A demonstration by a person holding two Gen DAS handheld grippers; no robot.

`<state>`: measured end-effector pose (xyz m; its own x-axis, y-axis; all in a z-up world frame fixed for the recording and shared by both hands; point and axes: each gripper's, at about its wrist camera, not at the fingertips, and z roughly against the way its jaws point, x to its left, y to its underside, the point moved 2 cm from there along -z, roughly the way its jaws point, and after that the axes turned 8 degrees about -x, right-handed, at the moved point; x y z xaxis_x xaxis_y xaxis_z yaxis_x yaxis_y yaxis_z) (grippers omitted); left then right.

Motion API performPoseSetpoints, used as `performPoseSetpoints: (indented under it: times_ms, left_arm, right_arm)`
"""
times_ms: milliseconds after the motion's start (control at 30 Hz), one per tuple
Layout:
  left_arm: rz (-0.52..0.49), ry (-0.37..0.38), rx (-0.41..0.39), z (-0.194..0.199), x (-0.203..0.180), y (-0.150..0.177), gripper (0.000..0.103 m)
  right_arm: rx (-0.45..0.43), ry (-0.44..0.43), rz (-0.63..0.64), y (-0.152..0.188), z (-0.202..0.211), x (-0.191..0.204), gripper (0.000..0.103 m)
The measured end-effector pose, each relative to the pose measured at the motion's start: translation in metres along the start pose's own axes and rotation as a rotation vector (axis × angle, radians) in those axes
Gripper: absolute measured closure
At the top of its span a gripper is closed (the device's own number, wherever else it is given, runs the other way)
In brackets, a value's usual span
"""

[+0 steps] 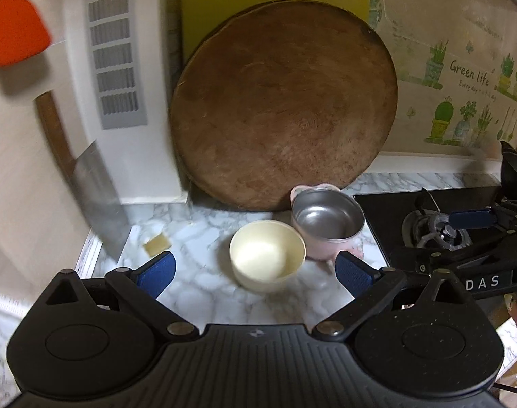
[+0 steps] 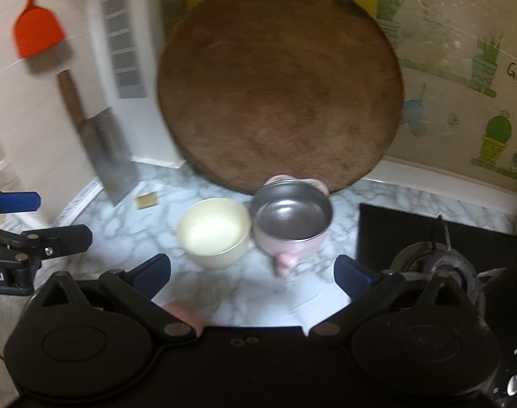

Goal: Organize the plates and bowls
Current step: 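Move both grippers to the rim of the pink saucepan, then close both grippers on the pink saucepan rim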

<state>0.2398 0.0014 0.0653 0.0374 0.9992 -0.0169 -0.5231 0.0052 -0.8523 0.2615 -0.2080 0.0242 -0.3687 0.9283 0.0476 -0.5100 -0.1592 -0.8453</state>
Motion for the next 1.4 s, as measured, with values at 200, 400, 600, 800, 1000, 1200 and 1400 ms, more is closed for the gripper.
performPoseSetpoints:
  times_ms: [200, 400, 600, 800, 1000, 1200, 1400]
  left_arm:
    - [-0.015, 0.000, 0.023, -0.051, -0.018, -0.017, 0.002]
    - [-0.038, -0.014, 0.053, -0.108, -0.032, -0.026, 0.002]
    - [-0.037, -0.020, 0.099, -0.160, -0.037, -0.027, 0.002]
    - [-0.024, -0.015, 0.160, -0.202, -0.043, -0.019, 0.002]
    - [-0.057, -0.019, 0.205, -0.235, -0.055, -0.008, 0.003]
    - [-0.043, -0.016, 0.252, -0.255, -0.056, -0.004, 0.017]
    - [-0.016, -0.002, 0.308, -0.271, -0.055, 0.001, 0.049]
  right_arm:
    - [0.045, 0.049, -0.049, -0.016, -0.036, -0.034, 0.000]
    - [0.087, 0.087, -0.102, -0.028, -0.076, -0.068, 0.001]
    - [0.124, 0.126, -0.152, -0.036, -0.117, -0.099, 0.002]
    - [0.166, 0.124, -0.188, -0.032, -0.149, -0.118, 0.008]
    - [0.201, 0.108, -0.229, -0.025, -0.175, -0.127, 0.014]
    - [0.231, 0.105, -0.271, -0.016, -0.196, -0.129, 0.023]
    - [0.249, 0.072, -0.284, -0.012, -0.207, -0.128, 0.038]
